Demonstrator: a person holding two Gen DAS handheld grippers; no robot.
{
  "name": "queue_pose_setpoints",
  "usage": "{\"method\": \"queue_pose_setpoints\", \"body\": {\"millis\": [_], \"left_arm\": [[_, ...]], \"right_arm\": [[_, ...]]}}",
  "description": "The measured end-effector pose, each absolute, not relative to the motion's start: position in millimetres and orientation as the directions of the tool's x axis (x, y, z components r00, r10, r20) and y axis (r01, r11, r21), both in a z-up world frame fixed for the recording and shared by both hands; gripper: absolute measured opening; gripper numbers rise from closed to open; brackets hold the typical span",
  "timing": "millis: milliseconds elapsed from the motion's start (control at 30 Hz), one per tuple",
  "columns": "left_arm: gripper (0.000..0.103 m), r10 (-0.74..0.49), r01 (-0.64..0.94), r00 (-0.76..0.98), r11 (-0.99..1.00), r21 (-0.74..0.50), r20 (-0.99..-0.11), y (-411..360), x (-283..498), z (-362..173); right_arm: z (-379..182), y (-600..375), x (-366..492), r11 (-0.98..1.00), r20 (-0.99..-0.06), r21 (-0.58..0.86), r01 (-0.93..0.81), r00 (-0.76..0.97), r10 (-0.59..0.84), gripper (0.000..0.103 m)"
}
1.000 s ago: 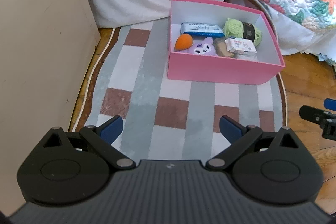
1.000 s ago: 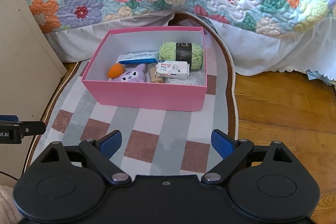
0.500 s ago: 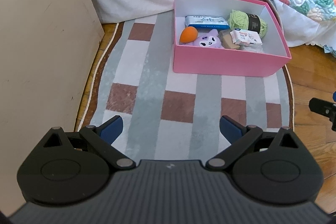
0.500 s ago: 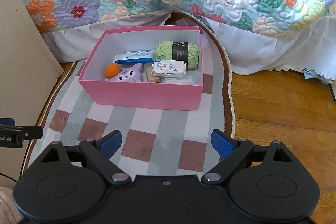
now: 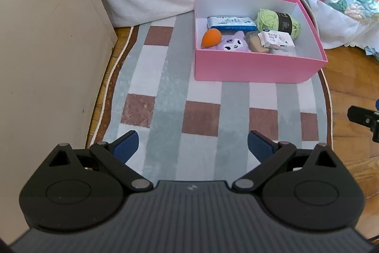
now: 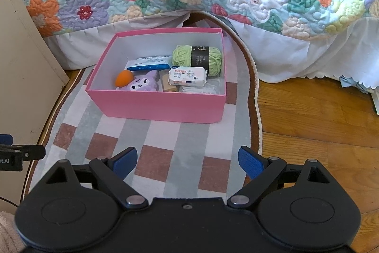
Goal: Organize objects
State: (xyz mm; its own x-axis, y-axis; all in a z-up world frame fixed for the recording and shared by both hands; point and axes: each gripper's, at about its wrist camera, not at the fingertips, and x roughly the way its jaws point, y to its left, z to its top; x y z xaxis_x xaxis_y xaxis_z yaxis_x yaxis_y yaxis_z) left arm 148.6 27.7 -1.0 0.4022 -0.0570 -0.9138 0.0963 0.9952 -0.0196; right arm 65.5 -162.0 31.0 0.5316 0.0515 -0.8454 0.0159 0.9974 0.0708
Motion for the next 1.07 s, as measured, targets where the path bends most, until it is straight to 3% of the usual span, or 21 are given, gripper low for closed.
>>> {"method": "queue_pose_setpoints", "body": {"millis": [1067], "left_arm": [[0.100, -0.041, 0.117, 0.388, 0.993, 0.005, -0.921, 26.7, 149.9, -5.9]], "right_arm": [[29.0, -164.5, 63.9, 0.998, -0.852, 0.057, 0.007, 0.521, 0.045, 0.094]]}}
